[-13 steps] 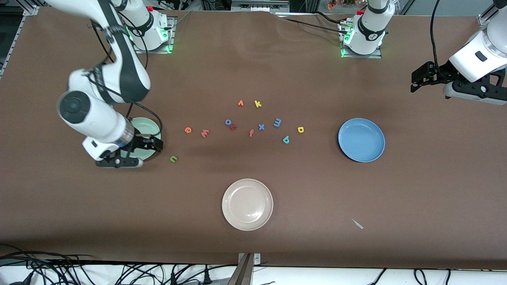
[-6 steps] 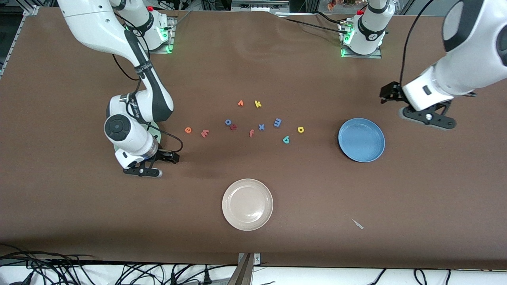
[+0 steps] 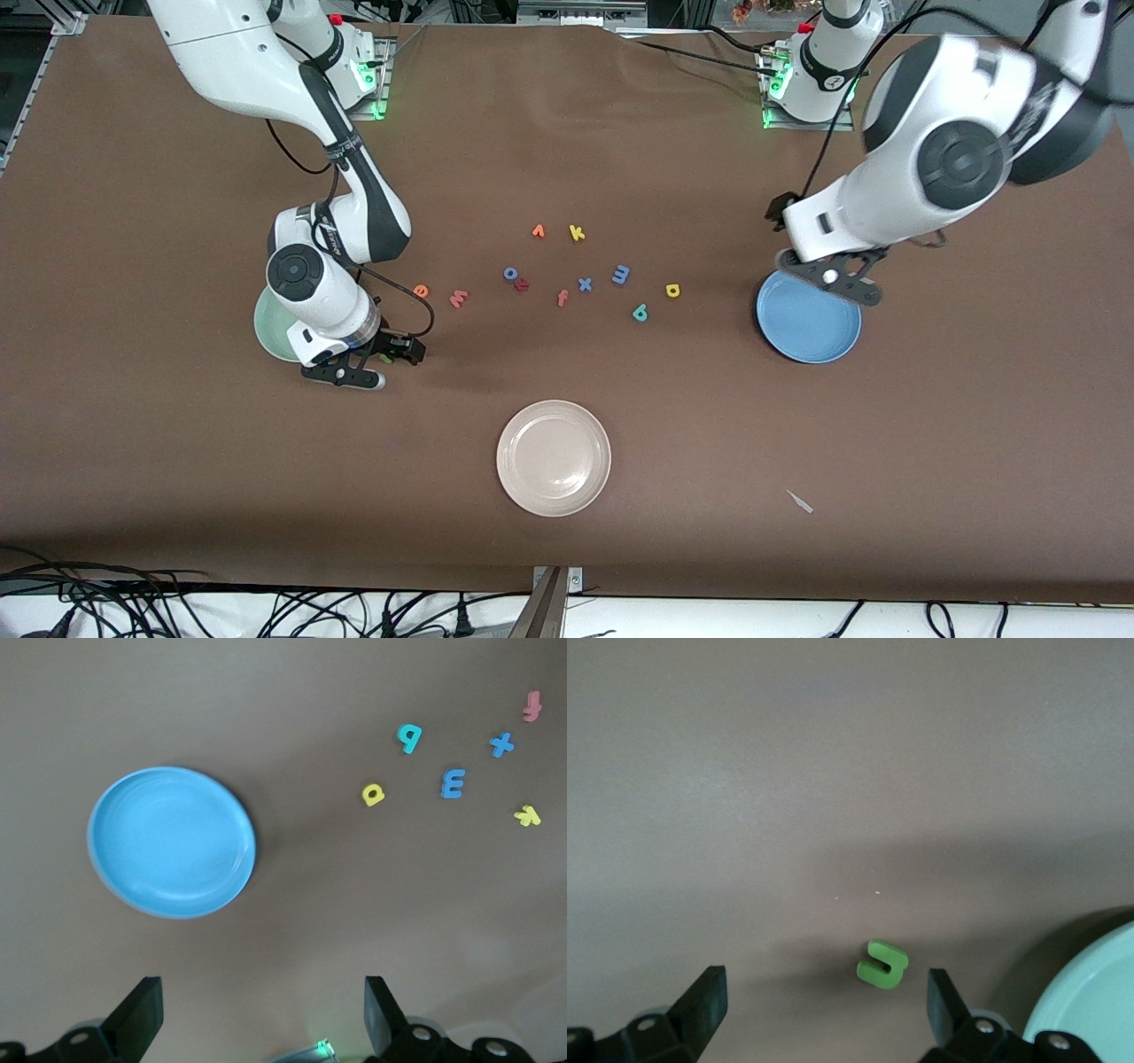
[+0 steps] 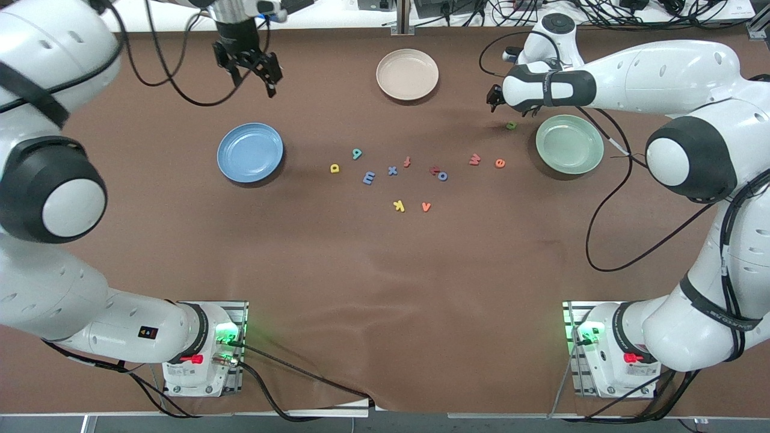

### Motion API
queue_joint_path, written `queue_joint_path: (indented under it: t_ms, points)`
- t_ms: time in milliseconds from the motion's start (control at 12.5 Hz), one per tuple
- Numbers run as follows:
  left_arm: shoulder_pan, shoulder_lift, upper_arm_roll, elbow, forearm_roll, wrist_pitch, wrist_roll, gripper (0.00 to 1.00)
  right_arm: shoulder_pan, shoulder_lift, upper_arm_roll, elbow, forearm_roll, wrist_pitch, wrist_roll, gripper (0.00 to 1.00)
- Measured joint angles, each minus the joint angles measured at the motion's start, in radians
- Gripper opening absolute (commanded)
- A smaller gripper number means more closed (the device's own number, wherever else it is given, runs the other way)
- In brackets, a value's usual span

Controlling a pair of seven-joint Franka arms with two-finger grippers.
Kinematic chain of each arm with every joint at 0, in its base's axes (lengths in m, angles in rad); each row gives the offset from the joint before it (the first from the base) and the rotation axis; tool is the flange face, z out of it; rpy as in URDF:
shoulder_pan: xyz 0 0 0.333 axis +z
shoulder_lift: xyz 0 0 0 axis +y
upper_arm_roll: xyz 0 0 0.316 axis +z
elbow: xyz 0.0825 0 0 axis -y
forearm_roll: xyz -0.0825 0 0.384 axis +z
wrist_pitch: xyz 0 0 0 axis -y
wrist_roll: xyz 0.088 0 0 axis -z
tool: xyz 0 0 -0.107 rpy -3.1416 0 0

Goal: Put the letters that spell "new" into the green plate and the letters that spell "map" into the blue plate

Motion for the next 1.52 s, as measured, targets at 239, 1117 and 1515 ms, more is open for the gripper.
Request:
queue_joint_path:
  t_ms: [239,1117,1515]
  points:
    - [-0.054,0.118,-0.012,-0.002,0.000,0.134,-0.102,1.00,-0.005,0.013,-0.002,-0.006,0.000,0.013,0.000,0.99]
    - [-0.308,0.356,-0.053,-0.202,0.000,0.671,-0.517,0.77,-0.010,0.020,-0.002,-0.072,0.000,0.103,0.000,0.52]
    - [-0.323,0.387,-0.057,-0.206,0.001,0.751,-0.515,0.66,-0.010,0.036,-0.003,-0.073,0.000,0.139,0.000,0.37]
